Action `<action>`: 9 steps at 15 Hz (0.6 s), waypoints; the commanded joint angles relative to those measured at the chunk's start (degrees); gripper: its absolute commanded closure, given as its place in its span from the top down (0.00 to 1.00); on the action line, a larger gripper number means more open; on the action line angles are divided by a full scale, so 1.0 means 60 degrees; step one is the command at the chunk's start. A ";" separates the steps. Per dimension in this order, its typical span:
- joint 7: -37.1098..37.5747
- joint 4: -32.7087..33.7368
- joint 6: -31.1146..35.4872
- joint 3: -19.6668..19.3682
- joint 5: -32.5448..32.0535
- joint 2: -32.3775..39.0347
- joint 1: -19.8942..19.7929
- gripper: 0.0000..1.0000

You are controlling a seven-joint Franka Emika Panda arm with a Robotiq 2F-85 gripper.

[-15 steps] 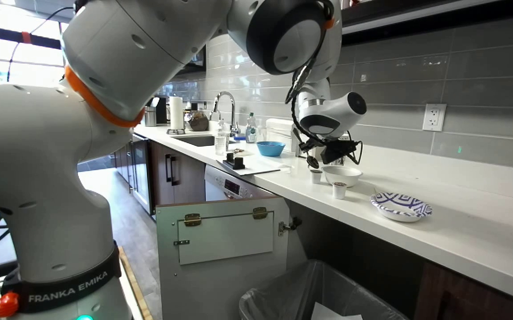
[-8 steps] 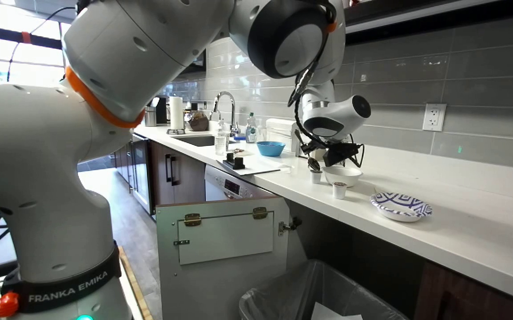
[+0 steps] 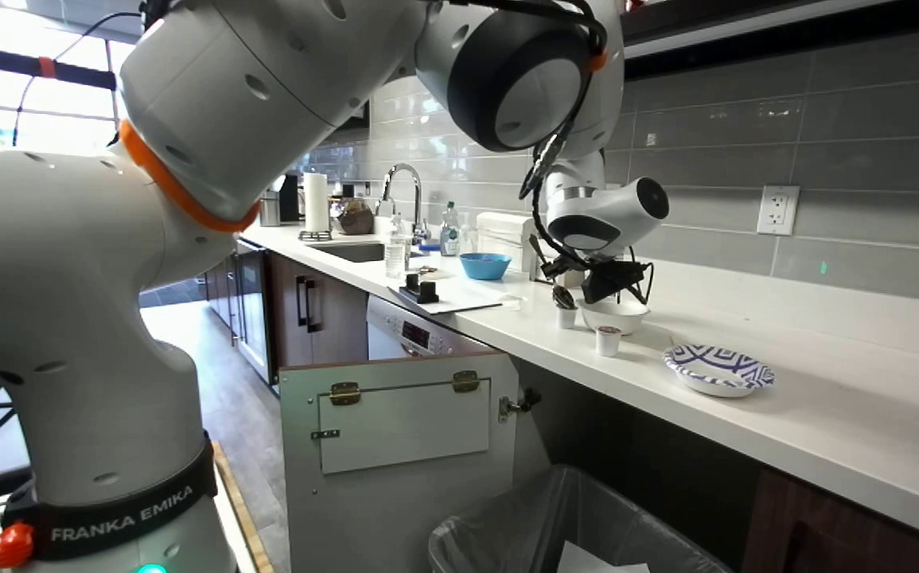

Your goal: Use a spoon to transfer some contents from the left coffee pod to the bowl

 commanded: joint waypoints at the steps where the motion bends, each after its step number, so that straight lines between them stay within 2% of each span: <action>1: -0.0239 0.0310 -0.0369 -0.0185 0.0116 0.0160 0.0145 0.02; 9: -0.0366 0.0328 -0.0363 -0.0177 0.0247 0.0237 0.0068 0.02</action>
